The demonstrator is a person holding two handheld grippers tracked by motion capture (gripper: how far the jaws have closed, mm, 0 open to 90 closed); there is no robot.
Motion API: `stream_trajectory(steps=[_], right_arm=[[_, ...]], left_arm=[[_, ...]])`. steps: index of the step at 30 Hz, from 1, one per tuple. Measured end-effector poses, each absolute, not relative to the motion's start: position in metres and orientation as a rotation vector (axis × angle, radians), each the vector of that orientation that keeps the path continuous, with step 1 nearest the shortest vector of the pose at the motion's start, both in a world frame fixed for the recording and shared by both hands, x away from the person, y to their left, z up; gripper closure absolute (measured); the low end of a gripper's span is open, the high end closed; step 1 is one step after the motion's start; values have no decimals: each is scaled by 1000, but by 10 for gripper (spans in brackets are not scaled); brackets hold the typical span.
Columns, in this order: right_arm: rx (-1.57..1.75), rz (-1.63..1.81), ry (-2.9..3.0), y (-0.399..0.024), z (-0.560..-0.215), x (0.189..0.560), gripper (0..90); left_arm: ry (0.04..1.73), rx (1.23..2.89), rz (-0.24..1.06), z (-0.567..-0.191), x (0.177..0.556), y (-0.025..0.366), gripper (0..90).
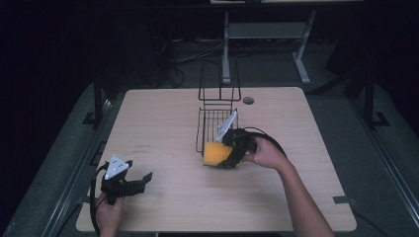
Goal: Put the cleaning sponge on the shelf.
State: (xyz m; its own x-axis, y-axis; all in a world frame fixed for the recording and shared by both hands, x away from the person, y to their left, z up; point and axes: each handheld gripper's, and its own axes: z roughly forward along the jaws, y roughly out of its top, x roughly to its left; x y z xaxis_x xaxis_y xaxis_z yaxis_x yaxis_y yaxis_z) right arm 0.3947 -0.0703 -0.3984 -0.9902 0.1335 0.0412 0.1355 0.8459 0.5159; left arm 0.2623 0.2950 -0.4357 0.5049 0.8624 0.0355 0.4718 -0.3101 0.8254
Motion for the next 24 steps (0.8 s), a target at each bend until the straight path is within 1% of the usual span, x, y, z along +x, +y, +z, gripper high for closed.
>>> stream_trajectory(steps=[8,24], right_arm=[[-205,-825,-3043,-63,-391,401,200],[-212,-819,-3049,-54,-387,417,200]], left_arm=[[1096,1951,624,-435,262,295,141],[1102,1946,625,-436,263,296,141]])
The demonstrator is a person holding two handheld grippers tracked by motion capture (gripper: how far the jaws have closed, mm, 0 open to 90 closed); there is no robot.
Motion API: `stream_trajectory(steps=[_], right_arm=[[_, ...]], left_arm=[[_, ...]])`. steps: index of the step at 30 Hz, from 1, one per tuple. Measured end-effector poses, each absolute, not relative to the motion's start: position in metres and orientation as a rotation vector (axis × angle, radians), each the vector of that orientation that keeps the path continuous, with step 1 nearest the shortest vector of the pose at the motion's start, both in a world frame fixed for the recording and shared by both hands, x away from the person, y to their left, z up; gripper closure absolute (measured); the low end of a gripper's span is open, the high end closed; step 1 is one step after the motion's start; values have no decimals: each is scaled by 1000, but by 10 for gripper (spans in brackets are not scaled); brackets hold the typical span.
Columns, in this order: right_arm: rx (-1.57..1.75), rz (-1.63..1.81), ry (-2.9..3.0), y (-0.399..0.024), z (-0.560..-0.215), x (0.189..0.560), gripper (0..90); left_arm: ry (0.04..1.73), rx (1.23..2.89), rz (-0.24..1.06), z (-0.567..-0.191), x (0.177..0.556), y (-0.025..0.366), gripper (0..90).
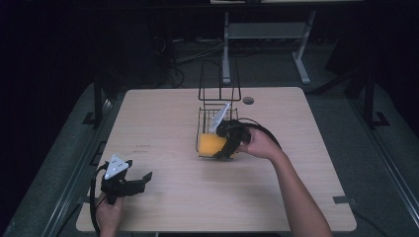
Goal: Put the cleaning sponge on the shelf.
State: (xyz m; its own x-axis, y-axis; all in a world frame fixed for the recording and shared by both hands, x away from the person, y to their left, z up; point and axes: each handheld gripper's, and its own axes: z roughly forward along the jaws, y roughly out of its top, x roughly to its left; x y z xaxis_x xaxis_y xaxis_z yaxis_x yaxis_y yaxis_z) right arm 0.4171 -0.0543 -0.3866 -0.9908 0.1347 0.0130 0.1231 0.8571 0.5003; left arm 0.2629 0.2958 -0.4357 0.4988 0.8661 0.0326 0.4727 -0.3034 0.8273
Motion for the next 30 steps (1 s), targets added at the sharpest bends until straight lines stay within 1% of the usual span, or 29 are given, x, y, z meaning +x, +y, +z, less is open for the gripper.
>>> stream_trajectory(steps=[4,14,22,30], right_arm=[[225,748,3018,-51,-390,424,199],[269,756,3020,-54,-397,438,200],[276,683,3040,-52,-395,446,200],[305,714,3051,-50,-403,455,200]], left_arm=[[1104,1942,627,-435,262,297,141],[1103,1943,624,-436,263,296,141],[1099,1945,624,-436,262,295,141],[1098,1948,625,-435,262,296,141]])
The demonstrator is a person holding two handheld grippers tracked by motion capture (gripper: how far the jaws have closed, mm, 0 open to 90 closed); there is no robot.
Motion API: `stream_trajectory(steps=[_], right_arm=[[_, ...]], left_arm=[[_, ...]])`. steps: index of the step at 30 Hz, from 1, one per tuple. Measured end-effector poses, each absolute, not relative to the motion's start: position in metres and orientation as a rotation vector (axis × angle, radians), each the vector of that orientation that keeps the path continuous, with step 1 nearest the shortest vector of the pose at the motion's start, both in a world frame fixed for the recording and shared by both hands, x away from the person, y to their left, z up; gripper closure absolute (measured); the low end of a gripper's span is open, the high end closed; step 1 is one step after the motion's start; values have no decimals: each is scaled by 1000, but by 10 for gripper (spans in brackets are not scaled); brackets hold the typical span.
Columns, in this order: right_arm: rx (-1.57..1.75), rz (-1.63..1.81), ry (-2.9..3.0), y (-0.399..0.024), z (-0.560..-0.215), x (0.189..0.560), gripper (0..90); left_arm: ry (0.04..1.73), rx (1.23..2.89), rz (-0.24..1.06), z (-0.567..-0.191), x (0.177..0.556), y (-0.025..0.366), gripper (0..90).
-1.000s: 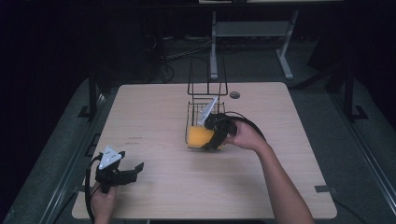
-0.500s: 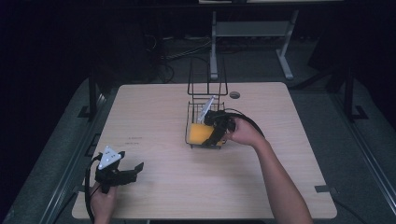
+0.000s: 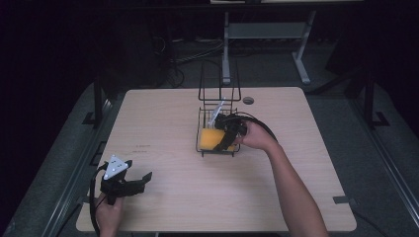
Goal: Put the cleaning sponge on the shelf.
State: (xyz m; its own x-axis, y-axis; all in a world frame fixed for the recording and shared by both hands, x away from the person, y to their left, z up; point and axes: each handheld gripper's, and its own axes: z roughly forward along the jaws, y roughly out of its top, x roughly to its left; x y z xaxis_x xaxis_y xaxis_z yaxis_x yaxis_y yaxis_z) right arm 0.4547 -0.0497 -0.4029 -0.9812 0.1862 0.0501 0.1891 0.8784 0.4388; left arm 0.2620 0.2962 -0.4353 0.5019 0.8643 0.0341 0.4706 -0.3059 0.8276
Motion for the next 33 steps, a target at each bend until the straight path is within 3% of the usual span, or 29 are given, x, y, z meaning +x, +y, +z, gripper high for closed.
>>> stream_trajectory(steps=[33], right_arm=[[-369,-675,-3057,-47,-414,472,159]], left_arm=[[1089,1952,620,-435,262,292,141]])
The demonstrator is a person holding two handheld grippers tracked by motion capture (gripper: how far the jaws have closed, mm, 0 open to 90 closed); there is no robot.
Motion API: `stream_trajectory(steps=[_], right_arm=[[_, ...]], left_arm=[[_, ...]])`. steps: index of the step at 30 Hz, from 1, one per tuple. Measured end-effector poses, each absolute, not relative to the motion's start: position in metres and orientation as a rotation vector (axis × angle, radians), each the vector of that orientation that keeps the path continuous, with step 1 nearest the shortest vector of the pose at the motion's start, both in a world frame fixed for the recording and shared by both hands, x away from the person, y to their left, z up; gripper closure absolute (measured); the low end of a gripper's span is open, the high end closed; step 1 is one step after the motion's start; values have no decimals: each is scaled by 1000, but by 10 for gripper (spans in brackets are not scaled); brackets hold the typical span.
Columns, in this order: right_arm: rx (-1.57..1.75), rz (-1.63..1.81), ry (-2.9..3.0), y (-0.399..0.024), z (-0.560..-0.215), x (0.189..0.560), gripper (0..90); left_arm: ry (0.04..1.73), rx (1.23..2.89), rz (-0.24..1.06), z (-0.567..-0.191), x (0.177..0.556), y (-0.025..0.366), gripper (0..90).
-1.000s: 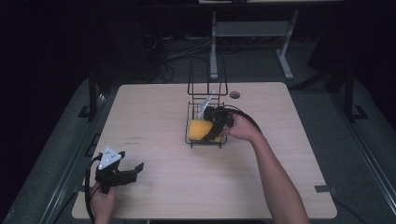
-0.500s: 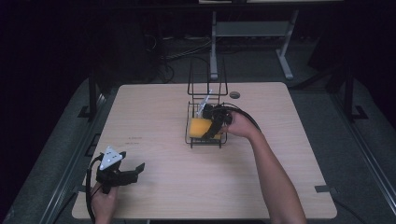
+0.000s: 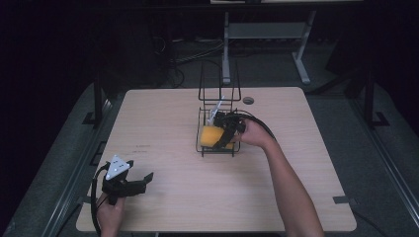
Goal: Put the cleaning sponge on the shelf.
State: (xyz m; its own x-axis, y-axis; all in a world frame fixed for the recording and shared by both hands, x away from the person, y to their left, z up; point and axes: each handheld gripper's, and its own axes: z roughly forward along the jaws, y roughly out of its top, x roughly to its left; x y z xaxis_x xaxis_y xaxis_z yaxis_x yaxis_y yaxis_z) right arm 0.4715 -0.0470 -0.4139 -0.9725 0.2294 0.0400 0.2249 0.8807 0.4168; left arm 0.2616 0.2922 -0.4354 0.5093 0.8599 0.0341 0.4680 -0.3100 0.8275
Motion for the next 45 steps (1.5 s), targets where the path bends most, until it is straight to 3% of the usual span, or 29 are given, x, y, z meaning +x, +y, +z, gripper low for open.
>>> stream_trajectory(steps=[45], right_arm=[[269,892,2833,-55,-391,437,149]], left_arm=[[1070,1974,606,-437,263,287,141]])
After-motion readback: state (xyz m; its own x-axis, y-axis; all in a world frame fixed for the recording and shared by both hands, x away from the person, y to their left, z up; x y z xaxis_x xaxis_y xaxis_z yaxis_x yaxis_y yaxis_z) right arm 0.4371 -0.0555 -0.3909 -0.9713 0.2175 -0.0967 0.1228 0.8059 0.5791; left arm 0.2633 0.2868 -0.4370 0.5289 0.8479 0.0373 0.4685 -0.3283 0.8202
